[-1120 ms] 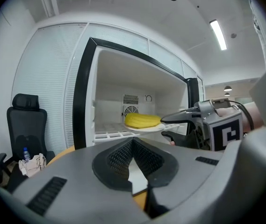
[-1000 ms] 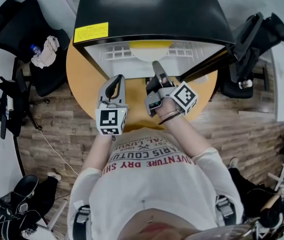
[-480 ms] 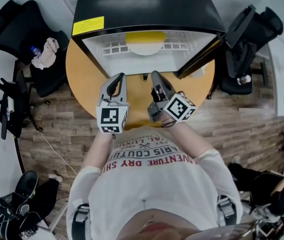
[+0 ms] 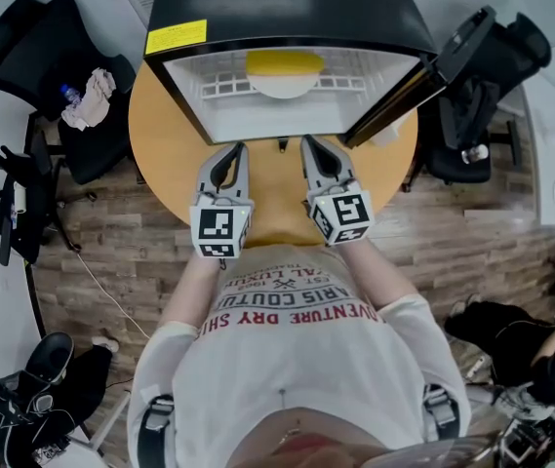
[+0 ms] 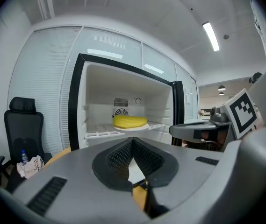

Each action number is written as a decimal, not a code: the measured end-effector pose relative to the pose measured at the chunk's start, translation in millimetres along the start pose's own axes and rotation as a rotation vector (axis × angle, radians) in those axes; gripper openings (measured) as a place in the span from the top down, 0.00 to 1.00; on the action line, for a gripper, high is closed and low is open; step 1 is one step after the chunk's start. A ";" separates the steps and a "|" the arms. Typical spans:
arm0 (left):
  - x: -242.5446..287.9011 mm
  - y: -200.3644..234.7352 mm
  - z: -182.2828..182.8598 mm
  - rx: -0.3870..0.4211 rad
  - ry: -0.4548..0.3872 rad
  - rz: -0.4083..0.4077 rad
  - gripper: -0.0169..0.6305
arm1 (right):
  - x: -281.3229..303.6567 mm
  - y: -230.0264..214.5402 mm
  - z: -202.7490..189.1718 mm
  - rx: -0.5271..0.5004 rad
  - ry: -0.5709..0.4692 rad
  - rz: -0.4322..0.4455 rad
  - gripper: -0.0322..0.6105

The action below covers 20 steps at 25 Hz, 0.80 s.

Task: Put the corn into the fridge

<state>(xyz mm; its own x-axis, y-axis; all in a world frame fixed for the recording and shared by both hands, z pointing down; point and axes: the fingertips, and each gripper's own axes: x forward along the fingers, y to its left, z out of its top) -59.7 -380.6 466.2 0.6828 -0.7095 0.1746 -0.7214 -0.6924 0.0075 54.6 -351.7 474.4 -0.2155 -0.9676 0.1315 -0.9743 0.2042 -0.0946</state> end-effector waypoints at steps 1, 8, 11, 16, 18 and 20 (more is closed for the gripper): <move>-1.3 -1.0 0.3 0.002 -0.001 0.000 0.93 | -1.1 2.4 0.1 -0.032 0.009 0.008 0.91; -5.7 -9.9 5.2 0.014 -0.014 -0.010 0.93 | -11.4 8.6 9.1 -0.098 -0.006 0.024 0.91; -6.2 -10.9 5.8 0.026 -0.015 -0.004 0.93 | -13.3 14.9 12.5 -0.118 -0.011 0.045 0.91; -5.7 -12.8 11.8 0.047 -0.026 -0.005 0.93 | -14.6 23.1 12.9 -0.117 -0.004 0.061 0.91; -4.5 -13.7 13.0 0.055 -0.026 -0.008 0.93 | -13.9 23.4 16.9 -0.109 -0.012 0.065 0.91; -3.7 -14.6 14.4 0.057 -0.030 -0.011 0.93 | -13.4 22.4 20.2 -0.082 -0.018 0.072 0.91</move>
<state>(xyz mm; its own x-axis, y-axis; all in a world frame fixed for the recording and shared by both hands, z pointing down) -50.0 -369.7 451.2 0.6943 -0.7048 0.1456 -0.7066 -0.7060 -0.0474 37.0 -337.2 450.6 -0.2849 -0.9523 0.1096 -0.9585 0.2843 -0.0218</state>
